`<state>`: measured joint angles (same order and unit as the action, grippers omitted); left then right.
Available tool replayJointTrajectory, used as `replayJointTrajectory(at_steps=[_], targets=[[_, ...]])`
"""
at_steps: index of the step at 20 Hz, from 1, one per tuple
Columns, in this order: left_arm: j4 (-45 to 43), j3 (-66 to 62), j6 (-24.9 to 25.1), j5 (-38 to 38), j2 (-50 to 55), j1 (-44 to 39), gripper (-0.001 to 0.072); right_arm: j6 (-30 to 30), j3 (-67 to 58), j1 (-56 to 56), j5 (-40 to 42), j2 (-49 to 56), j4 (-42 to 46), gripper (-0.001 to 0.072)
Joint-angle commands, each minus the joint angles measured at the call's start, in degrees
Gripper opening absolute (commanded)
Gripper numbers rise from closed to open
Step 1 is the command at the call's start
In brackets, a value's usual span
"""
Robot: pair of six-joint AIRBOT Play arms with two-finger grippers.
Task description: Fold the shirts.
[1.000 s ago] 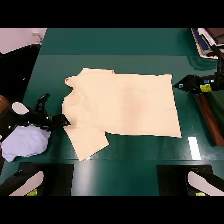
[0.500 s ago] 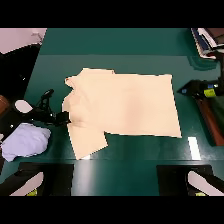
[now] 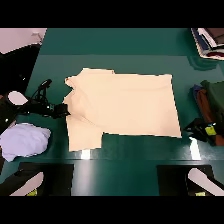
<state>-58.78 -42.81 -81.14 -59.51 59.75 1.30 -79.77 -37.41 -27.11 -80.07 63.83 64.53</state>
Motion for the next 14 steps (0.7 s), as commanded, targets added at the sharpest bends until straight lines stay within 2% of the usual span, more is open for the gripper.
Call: replayJointTrajectory(at_steps=[1, 3, 6, 7, 8, 9, 10, 14], targets=[[0.13, -0.28, 0.61, 0.55, -0.04, -0.02, 0.0022, 0.9, 3.67, -0.87, 3.54, 3.67, -6.21, 0.0501], [0.11, -0.28, 0.63, 0.55, -0.04, -0.02, 0.0022, 0.87, 3.65, 2.01, 4.55, 4.94, -6.36, 0.0451], [0.11, -0.28, 0.63, 0.0, -0.04, -0.02, 0.0022, 0.85, 3.65, 7.52, 5.16, 6.58, -6.4, 0.0431], [0.11, -0.28, 0.61, -0.74, -0.04, -0.02, 0.0021, 0.87, 3.58, 9.29, 5.18, 7.08, -6.4, 0.0348], [0.11, -0.31, 0.61, -1.55, -0.07, -0.02, 0.0021, 1.29, 3.21, 11.15, 5.22, 7.37, -6.08, 0.0148], [0.0, -0.35, 0.61, -2.27, -0.87, -0.02, 0.0021, 2.16, 2.58, 12.61, 5.49, 7.1, -5.97, 0.0065], [-0.37, -0.59, 0.57, -2.49, -2.49, -0.02, 0.0021, 2.58, 1.6, 13.88, 6.01, 6.08, -5.97, 0.0018], [-4.11, -7.34, -1.57, -5.2, -12.79, 0.0, 0.0021, 2.54, -8.28, 15.74, 6.1, -2.93, -6.05, 0.0016]])
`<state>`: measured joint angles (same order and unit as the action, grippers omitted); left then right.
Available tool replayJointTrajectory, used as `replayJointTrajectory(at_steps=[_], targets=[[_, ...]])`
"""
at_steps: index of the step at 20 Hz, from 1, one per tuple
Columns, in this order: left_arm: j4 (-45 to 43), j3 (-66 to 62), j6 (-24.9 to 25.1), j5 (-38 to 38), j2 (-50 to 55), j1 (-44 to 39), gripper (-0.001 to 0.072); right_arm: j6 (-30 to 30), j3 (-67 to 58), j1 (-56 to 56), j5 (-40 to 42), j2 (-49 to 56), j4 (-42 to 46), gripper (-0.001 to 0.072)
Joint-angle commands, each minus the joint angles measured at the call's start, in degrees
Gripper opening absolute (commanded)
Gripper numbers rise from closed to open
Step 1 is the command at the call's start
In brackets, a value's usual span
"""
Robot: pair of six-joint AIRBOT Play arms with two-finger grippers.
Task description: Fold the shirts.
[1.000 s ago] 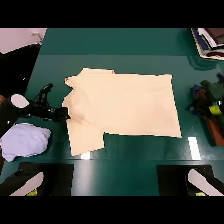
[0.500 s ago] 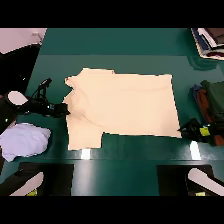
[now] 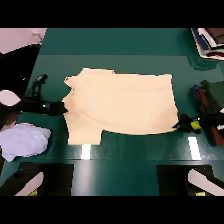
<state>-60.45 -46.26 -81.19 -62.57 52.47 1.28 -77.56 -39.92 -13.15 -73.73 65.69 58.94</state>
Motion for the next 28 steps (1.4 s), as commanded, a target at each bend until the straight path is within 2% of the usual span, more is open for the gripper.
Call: replayJointTrajectory(at_steps=[1, 8, 11, 14, 19, 25, 28], targets=[[-2.89, -7.8, -1.53, -3.56, -7.69, 0.02, 0.0021, 0.33, -9.62, 1.77, -0.39, -7.37, -0.55, 0.0016], [-3.02, -48.94, -4.5, -6.03, -11.82, 0.0, 0.0021, 0.24, -46.29, 1.75, 1.46, -20.83, -0.28, 0.0016], [-3.85, -63.87, -7.39, -3.28, -11.82, 0.0, 0.0021, -1.27, -58.99, 1.75, 1.53, -22.16, 2.75, 0.0015], [-4.39, -72.46, -7.41, -0.57, -11.06, 0.0, 0.002, -2.93, -69.22, 1.75, -1.7, -20.26, 7.61, 0.0015], [-8.2, -68.67, -8.41, -4.74, -7.93, 0.0, 0.002, -6.19, -77.57, 1.77, -13.77, -10.91, 8.52, 0.0014], [-8.39, -54.25, -8.37, -14.14, 10.6, 0.0, 0.0022, -6.08, -61.79, 8.81, -15.72, 3.28, 8.79, 0.0015], [-8.39, -45.35, -6.58, -13.81, 21.9, 0.02, 0.0022, -6.05, -55.08, 10.62, -13.49, 12.83, 8.76, 0.0015]])
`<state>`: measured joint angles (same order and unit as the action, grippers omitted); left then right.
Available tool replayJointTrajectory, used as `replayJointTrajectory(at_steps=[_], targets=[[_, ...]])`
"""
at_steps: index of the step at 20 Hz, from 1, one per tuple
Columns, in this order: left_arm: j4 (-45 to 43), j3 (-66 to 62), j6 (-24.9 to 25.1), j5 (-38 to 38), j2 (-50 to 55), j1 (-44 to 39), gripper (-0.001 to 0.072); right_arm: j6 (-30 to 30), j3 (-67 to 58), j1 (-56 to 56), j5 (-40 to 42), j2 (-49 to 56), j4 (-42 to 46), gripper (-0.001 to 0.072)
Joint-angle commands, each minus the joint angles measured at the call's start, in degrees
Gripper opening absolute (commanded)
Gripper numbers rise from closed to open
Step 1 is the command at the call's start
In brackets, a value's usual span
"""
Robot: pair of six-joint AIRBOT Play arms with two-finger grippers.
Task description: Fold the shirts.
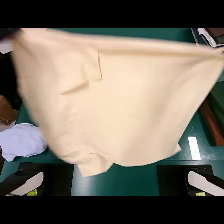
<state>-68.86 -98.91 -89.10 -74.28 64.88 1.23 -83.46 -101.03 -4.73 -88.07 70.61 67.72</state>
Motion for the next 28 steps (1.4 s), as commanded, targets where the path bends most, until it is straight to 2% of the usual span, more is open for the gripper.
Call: replayJointTrajectory(at_steps=[1, 5, 10, 12, 15, 17, 19, 22, 24, 25, 26, 27, 28], targets=[[0.02, 9.18, 1.79, -1.01, 13.0, 0.04, 0.0022, -0.17, 7.39, 2.27, 2.4, 11.21, -0.09, 0.0015], [0.28, 8.74, 5.33, 9.66, 25.31, 0.04, 0.0021, 0.04, 6.49, 2.27, 11.19, 21.9, -0.22, 0.0015], [0.2, 1.62, 5.53, 18.47, 31.06, 0.07, 0.0022, 0.13, -7.89, 2.29, 10.97, 31.23, -0.22, 0.0015], [0.24, -0.13, 5.55, 17.0, 31.04, 0.07, 0.0022, 0.17, -11.5, 2.27, 10.14, 32.26, -0.13, 0.0015], [0.22, -1.25, 4.9, 4.44, 31.04, 0.04, 0.0021, 2.71, -12.07, 2.32, 5.09, 31.78, 1.01, 0.0014], [0.22, 0.68, 5.11, -1.73, 30.97, 0.04, 0.0021, 2.67, -10.58, 3.26, 0.57, 31.3, 5.9, 0.0014], [0.22, 5.38, 5.11, -1.31, 30.51, 0.04, 0.0021, 2.43, -3.41, 4.55, 2.38, 28.48, 9.2, 0.0014], [0.5, 12.5, 5.35, 2.16, 30.47, -0.46, 0.0022, 1.84, 9.29, 6.08, 10.32, 23.74, 8.39, 0.0015], [0.5, 15.98, 5.51, 3.91, 30.47, -0.52, 0.0025, -0.85, 14.4, 6.43, 12.83, 21.94, 8.26, 0.0022], [0.24, 16.61, 4.98, 4.44, 30.47, -0.33, 0.0229, -1.38, 15.56, 6.43, 12.13, 21.64, 6.84, 0.0167], [0.31, 16.55, 4.22, 4.35, 30.32, 0.13, 0.0563, -1.38, 15.76, 6.08, 10.88, 21.68, 4.74, 0.0433], [0.24, 16.24, 3.56, 3.39, 29.83, 0.55, 0.0515, -1.36, 15.74, 5.53, 9.9, 21.53, 3.48, 0.0466], [0.07, 16.26, 3.85, 2.47, 28.68, 0.96, 0.0488, -1.33, 15.76, 4.92, 8.7, 20.85, 2.6, 0.0465]])
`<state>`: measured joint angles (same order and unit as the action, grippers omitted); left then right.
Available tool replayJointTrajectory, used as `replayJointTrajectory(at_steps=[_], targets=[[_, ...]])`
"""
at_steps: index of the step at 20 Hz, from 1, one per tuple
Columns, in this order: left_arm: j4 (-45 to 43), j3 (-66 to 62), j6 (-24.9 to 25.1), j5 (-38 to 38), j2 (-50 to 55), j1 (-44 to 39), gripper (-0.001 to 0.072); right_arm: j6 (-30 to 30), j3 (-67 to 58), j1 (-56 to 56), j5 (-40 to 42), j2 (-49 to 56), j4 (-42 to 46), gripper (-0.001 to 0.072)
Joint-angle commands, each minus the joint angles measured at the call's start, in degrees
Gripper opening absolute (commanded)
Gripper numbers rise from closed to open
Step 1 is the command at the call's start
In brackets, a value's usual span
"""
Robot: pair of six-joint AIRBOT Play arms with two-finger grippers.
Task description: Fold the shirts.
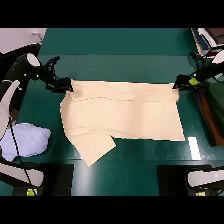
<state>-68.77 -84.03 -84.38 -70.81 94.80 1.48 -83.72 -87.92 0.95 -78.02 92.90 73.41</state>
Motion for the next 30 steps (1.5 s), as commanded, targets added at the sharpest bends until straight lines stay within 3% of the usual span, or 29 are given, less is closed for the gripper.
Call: replayJointTrajectory(at_steps=[1, 5, 11, 14, 20, 27, 28, 29, 30], targets=[[-1.4, 1.6, -0.66, -2.12, -3.19, 1.18, 0.0489, -0.79, 2.67, -1.27, -2.67, -2.58, -3.28, 0.0465], [-7.28, 13.4, -0.92, -4.07, -16.33, 1.36, 0.0488, 0.85, 2.67, -3.04, -8.2, -10.69, -3.34, 0.0452], [1.42, 46.84, -2.91, -3.74, -39.85, 1.36, 0.0488, 0.83, 2.67, -2.75, -7.69, -22.47, -3.37, 0.0452], [6.25, 57.05, -4.2, -3.8, -46.95, 1.36, 0.0488, 0.83, 2.67, -2.78, -7.15, -24.98, -3.37, 0.0452], [16.79, 64.54, -2.14, 2.54, -47.95, 1.36, 0.0488, 0.81, 2.67, -2.75, -6.75, -25.38, -3.41, 0.0452], [22.97, 66.95, 0.61, 9.77, -47.95, 1.36, 0.0486, 0.79, 2.67, -2.75, -6.47, -25.4, -3.41, 0.0452], [23.19, 66.95, 0.61, 9.86, -47.95, 1.36, 0.0355, 0.79, 2.67, -2.75, -6.62, -25.4, -3.41, 0.0452], [23.34, 66.95, 0.9, 9.81, -47.95, 1.36, 0.011, 0.79, 2.67, -2.75, -7.06, -25.4, -3.39, 0.0453], [23.85, 66.88, 1.7, 9.64, -47.98, 1.36, 0.0022, 0.79, 2.67, -2.93, -7.91, -25.4, -3.37, 0.0452]])
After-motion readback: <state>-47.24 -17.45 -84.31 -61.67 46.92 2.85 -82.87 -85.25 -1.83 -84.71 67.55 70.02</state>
